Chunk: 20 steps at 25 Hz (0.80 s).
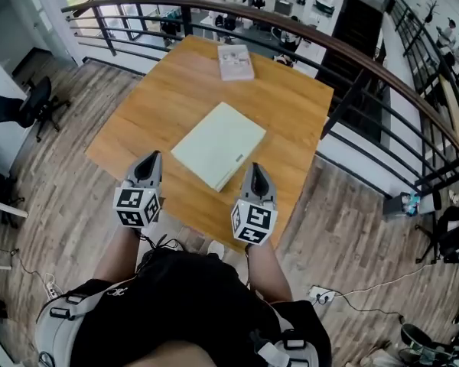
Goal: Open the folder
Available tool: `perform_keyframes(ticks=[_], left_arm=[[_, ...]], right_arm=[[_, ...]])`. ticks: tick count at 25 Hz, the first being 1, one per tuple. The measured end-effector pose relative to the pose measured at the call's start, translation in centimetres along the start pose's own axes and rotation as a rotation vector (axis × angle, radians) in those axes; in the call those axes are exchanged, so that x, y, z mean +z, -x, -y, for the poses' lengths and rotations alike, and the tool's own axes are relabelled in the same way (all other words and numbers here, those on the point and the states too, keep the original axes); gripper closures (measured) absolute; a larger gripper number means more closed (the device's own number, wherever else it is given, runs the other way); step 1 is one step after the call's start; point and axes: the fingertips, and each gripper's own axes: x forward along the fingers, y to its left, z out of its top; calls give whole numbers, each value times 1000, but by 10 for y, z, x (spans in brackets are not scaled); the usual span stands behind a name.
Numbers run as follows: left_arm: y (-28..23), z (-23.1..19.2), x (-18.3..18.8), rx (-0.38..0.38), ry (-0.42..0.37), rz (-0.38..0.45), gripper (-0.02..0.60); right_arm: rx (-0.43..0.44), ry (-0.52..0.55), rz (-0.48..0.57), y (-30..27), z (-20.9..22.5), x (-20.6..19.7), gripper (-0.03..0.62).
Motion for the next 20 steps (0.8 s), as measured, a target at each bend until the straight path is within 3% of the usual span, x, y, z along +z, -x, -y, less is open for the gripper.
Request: perform_keyframes(ticks=[10, 20], left_arm=[[-23, 21, -8, -109, -40, -23, 581], [-67, -10, -14, -254, -51, 5, 581]], right_arm=[[-92, -31, -25, 16, 15, -16, 596], [-235, -21, -31, -1, -1, -21, 597]])
